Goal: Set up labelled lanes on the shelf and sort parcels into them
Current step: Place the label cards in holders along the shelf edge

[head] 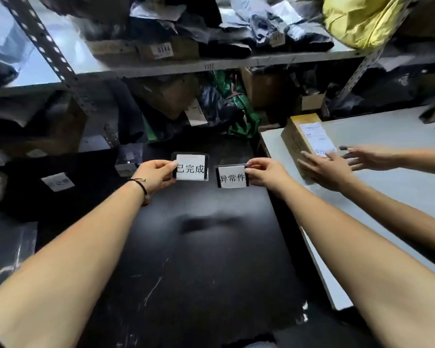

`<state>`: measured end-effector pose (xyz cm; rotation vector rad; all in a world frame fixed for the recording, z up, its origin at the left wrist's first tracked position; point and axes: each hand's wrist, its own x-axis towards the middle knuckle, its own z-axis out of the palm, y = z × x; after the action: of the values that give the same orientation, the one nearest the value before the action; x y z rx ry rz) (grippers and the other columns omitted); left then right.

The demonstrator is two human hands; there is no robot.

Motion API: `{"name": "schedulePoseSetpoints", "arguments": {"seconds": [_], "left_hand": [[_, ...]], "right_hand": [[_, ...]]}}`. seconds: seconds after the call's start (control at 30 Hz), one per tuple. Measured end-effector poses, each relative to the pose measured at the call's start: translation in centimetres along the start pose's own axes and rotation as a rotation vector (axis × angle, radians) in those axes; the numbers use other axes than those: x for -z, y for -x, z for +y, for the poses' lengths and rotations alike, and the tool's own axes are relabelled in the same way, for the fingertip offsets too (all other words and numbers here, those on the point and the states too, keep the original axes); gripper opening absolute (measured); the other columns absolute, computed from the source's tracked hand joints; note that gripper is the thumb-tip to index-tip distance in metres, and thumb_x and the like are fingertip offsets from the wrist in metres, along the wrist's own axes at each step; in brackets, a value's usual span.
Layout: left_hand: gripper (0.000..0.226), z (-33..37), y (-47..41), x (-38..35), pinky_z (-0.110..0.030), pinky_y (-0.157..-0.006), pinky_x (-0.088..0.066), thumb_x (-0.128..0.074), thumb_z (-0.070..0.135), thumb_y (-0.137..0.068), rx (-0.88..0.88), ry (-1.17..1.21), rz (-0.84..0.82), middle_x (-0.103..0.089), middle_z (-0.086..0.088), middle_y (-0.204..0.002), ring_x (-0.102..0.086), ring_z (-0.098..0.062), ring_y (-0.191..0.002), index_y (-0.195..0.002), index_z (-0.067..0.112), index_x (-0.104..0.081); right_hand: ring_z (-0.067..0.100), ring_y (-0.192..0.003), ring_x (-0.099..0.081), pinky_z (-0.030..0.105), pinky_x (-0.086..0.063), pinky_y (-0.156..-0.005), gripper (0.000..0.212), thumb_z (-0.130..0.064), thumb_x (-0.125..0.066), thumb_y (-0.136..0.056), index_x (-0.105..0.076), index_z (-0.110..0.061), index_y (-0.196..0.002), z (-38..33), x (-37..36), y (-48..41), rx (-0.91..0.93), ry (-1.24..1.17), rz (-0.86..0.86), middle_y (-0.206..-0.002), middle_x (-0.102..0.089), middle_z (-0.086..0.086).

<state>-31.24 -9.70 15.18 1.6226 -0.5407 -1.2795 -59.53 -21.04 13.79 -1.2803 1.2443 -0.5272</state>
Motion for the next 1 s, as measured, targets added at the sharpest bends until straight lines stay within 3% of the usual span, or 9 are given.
{"name": "schedulePoseSetpoints", "arguments": {"seconds": [0.17, 0.37, 0.5, 0.6, 0.67, 0.8, 0.93, 1.0], "left_hand": [[0.013, -1.1, -4.2, -2.6, -0.018, -0.068, -0.057, -0.058, 0.018, -0.1, 0.033, 0.024, 0.04, -0.073, -0.009, -0.098, -0.07, -0.011, -0.084, -0.097, 0.011, -0.068], [0.013, -2.1, -7.9, -3.3, -0.018, -0.07, -0.058, -0.058, 0.017, -0.1, 0.058, 0.029, 0.077, -0.072, -0.01, -0.1, -0.07, -0.011, -0.085, -0.097, 0.009, -0.068], [0.014, -2.8, -10.0, -3.0, -0.017, -0.07, -0.057, -0.057, 0.017, -0.1, 0.071, 0.028, 0.079, -0.073, -0.009, -0.099, -0.07, -0.013, -0.089, -0.103, 0.007, -0.067], [0.014, -3.1, -11.4, -2.7, -0.016, -0.069, -0.056, -0.057, 0.018, -0.1, 0.079, 0.034, 0.076, -0.077, 0.0, -0.088, -0.072, -0.007, -0.083, -0.099, 0.01, -0.068], [0.015, -3.2, -12.2, -2.6, -0.017, -0.072, -0.057, -0.058, 0.02, -0.1, 0.078, 0.017, 0.072, -0.076, -0.003, -0.095, -0.072, -0.009, -0.088, -0.101, 0.009, -0.069], [0.017, -3.4, -12.9, -2.2, -0.018, -0.074, -0.057, -0.058, 0.02, -0.1, 0.075, -0.007, 0.085, -0.073, -0.009, -0.103, -0.07, -0.012, -0.092, -0.106, 0.007, -0.068], [0.015, -3.4, -12.8, -2.0, -0.016, -0.073, -0.057, -0.057, 0.019, -0.1, 0.068, -0.023, 0.106, -0.072, -0.008, -0.1, -0.069, -0.01, -0.089, -0.099, 0.011, -0.069], [0.015, -3.3, -12.6, -2.0, -0.015, -0.072, -0.056, -0.058, 0.019, -0.1, 0.066, -0.03, 0.113, -0.072, -0.009, -0.1, -0.068, -0.011, -0.09, -0.098, 0.011, -0.07]], "right_hand": [[0.02, -0.082, -0.063, 0.03, -0.056, -0.076, 0.021, 0.001, -0.068, -0.092, -0.067, -0.019, -0.086, 2.7, 2.0, -6.3, -0.037, 0.027, -0.02, -0.085, -0.066, 0.005], [0.014, -0.078, -0.06, 0.025, -0.053, -0.072, 0.022, -0.001, -0.069, -0.092, -0.068, -0.022, -0.085, 4.8, 1.3, -13.0, -0.049, 0.046, -0.045, -0.082, -0.065, -0.002], [0.01, -0.074, -0.06, 0.018, -0.054, -0.065, 0.014, 0.0, -0.069, -0.092, -0.067, -0.011, -0.099, 5.5, 0.4, -16.3, -0.054, 0.042, -0.067, -0.082, -0.063, 0.0], [0.016, -0.078, -0.064, 0.032, -0.061, -0.08, 0.015, 0.002, -0.069, -0.091, -0.067, -0.011, -0.098, 6.5, 0.3, -19.1, -0.053, 0.033, -0.049, -0.083, -0.064, 0.001], [0.022, -0.085, -0.066, 0.044, -0.058, -0.09, 0.017, -0.003, -0.073, -0.089, -0.07, -0.02, -0.093, 7.2, 0.6, -20.7, -0.018, 0.098, -0.032, -0.086, -0.067, 0.002], [0.022, -0.091, -0.064, 0.041, -0.055, -0.094, 0.014, -0.011, -0.07, -0.092, -0.066, -0.02, -0.102, 7.9, 1.2, -22.5, 0.017, 0.272, 0.015, -0.094, -0.068, 0.003], [0.027, -0.098, -0.068, 0.051, -0.052, -0.102, 0.015, -0.007, -0.066, -0.094, -0.066, -0.023, -0.095, 8.7, 1.4, -23.1, -0.022, 0.269, 0.009, -0.099, -0.069, 0.006], [0.028, -0.101, -0.068, 0.046, -0.053, -0.101, 0.013, -0.007, -0.066, -0.095, -0.066, -0.02, -0.099, 8.6, 1.2, -22.8, -0.034, 0.264, 0.015, -0.101, -0.068, 0.006]]}}
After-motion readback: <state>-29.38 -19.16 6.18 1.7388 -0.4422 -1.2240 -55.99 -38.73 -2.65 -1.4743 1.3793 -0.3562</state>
